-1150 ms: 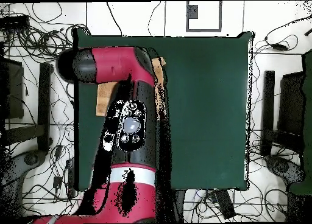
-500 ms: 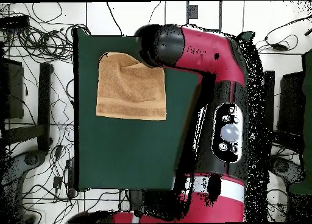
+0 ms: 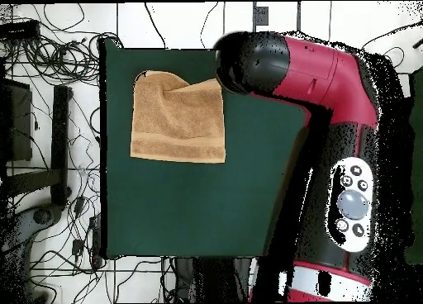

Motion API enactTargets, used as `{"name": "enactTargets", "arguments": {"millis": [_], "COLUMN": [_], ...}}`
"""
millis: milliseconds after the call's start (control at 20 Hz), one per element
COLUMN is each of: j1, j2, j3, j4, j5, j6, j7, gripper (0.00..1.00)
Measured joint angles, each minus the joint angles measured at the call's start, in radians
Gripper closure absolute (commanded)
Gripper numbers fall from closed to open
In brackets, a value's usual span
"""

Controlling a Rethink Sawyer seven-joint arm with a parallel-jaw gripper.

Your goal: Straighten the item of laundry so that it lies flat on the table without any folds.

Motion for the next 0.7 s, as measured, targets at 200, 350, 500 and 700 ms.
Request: {"name": "enactTargets", "arguments": {"millis": [200, 350, 500, 700], "j1": [0.006, 0.009, 0.008, 0.008], "j2": [-0.020, -0.030, -0.034, -0.041], "j3": [0.000, 0.001, 0.002, 0.007], "j4": [0.018, 0.022, 0.022, 0.029], "j5": [-0.005, -0.007, -0.009, -0.011], "j6": [0.000, 0.000, 0.000, 0.000], "j7": [0.000, 0.000, 0.000, 0.000], "gripper": [0.00, 0.00, 0.00, 0.00]}}
